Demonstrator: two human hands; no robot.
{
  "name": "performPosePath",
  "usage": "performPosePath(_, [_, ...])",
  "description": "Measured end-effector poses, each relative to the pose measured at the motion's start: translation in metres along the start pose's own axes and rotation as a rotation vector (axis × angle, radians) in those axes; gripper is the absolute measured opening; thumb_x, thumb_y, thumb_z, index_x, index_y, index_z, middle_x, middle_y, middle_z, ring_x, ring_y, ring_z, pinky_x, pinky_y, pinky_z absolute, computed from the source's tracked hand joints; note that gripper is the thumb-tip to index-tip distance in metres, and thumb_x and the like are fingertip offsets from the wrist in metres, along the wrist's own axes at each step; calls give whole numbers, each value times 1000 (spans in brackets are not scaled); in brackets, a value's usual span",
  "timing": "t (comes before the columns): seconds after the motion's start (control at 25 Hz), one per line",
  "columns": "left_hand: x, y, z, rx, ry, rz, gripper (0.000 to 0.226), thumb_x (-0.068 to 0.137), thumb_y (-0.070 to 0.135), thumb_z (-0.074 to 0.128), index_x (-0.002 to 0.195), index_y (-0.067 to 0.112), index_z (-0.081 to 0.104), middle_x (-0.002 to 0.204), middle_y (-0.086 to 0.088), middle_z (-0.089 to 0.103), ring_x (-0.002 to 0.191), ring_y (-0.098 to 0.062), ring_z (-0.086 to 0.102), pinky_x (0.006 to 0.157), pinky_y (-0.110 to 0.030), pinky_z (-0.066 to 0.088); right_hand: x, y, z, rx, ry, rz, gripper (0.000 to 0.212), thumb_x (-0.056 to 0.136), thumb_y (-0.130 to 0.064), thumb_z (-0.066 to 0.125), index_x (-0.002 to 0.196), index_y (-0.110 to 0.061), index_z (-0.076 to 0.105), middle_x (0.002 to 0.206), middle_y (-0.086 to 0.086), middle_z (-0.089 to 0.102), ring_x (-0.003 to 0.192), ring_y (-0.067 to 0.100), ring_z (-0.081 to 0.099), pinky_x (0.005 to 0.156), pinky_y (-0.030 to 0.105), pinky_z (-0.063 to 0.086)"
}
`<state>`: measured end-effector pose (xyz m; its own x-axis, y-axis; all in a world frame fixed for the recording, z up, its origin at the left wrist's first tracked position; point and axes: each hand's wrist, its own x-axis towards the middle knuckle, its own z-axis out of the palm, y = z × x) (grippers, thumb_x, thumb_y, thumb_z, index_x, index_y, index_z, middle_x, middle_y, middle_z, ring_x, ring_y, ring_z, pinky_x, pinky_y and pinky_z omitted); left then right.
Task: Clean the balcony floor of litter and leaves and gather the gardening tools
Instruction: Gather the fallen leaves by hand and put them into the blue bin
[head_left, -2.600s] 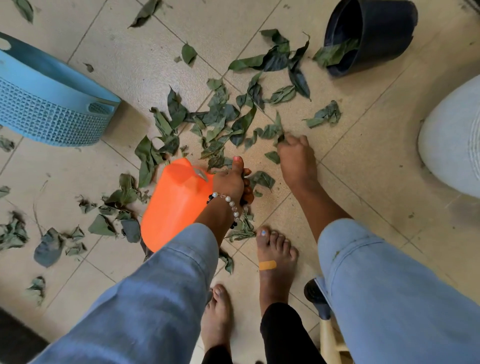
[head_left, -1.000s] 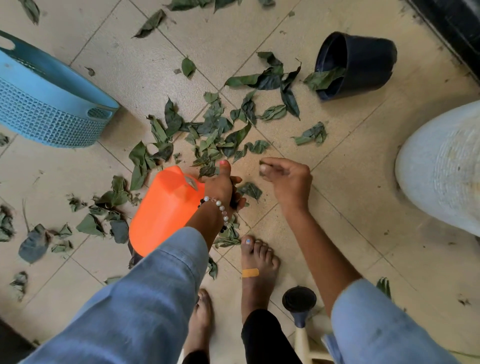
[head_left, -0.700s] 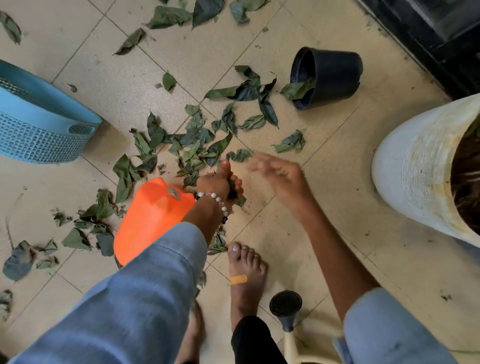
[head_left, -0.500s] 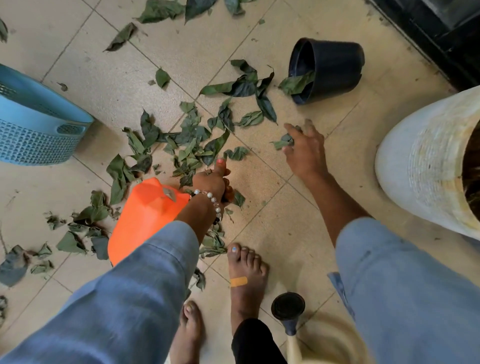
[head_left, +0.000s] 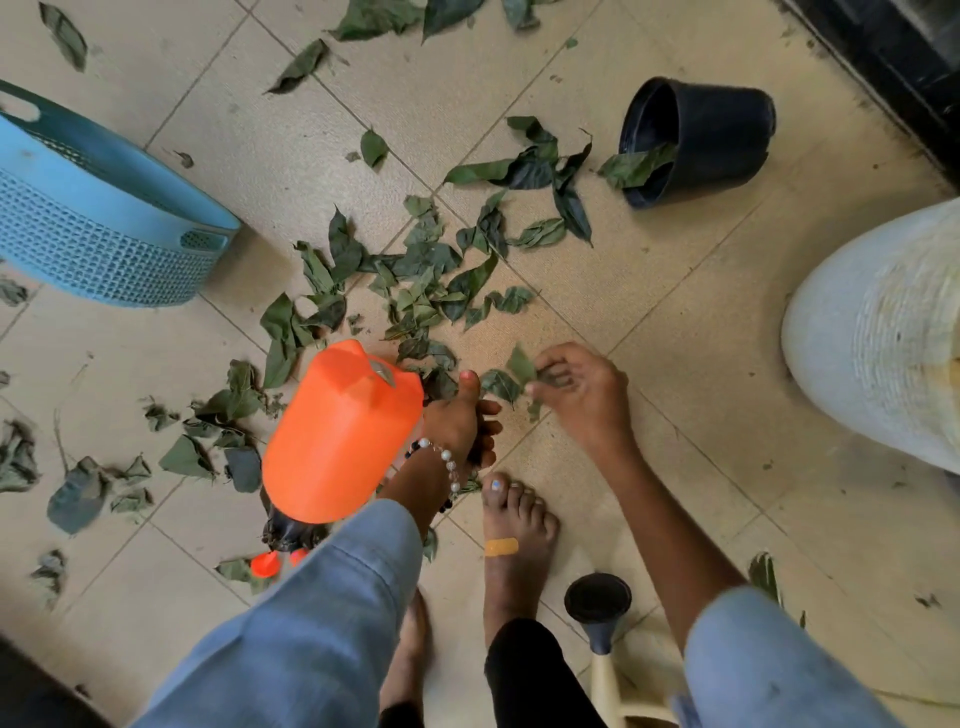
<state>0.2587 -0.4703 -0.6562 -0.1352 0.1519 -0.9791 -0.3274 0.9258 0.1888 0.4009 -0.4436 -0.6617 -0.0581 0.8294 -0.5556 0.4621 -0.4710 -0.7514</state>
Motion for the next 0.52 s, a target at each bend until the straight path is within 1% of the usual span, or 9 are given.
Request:
performPosePath(0.12, [-7,-20,-3,-75,-29,-97,72,85,71,42,96,2,59,74,-16,62,50,-21,56,43,-23,43,-48,-19,21,-167,-213,-157,13,78,1,68,82,-11,72,80,5,72,74,17,68,68,37,57])
performPosePath(0.2, [-11,-35,-13,-153,33,-152,72,84,63,56,113,-3,58,81,-17,63,60,-26,60,50,-30,49,-60,-24,23,-300,-475,-166,16,84,-4,63,91,-14,75,98,4,71,93,16,65,84,34,54])
performPosePath(0.28, [-12,-51,-28,-224,120,-139,46,92,43,60,92,-3,56,65,-13,58,53,-25,57,48,-30,49,-58,-23,18,-251,-717,-41,23,87,-8,63,99,-24,75,117,-8,67,116,5,53,98,22,43])
performPosePath(0.32, [-15,-56,-34,-254,129,-138,39,94,35,59,80,-1,53,56,-11,53,45,-22,54,44,-27,48,-54,-21,17,-124,-719,37,26,87,-8,63,98,-28,74,117,-12,67,118,2,52,98,19,42])
performPosePath(0.36, [-17,-60,-39,-280,119,-139,38,96,31,57,72,2,48,50,-9,49,38,-20,49,40,-24,45,-48,-16,19,8,-598,108,28,87,-6,62,96,-29,74,113,-12,69,114,3,56,96,20,44])
performPosePath(0.4, [-20,-65,-47,-291,124,-138,40,97,31,55,69,4,46,46,-8,46,33,-18,45,38,-21,42,-41,-8,23,13,-382,137,27,86,-4,61,96,-26,74,111,-8,70,111,8,60,93,23,48])
performPosePath(0.44, [-18,-71,-56,-279,140,-130,40,97,32,54,70,5,46,46,-8,44,31,-18,41,37,-19,39,-33,1,31,-162,-150,90,26,86,-3,61,100,-22,73,111,-1,69,109,16,61,92,28,49])
performPosePath(0.48, [-16,-74,-65,-250,169,-119,40,97,34,54,71,5,47,48,-8,42,30,-18,39,37,-18,37,-26,9,41,-409,-10,6,29,86,-4,61,109,-18,70,116,6,65,112,24,57,93,34,47])
performPosePath(0.52, [-14,-78,-75,-219,200,-105,42,97,37,55,72,4,48,48,-8,42,32,-18,39,38,-19,37,-19,16,52,-608,-3,-81,36,86,-5,61,120,-18,63,124,12,57,116,30,50,96,36,44])
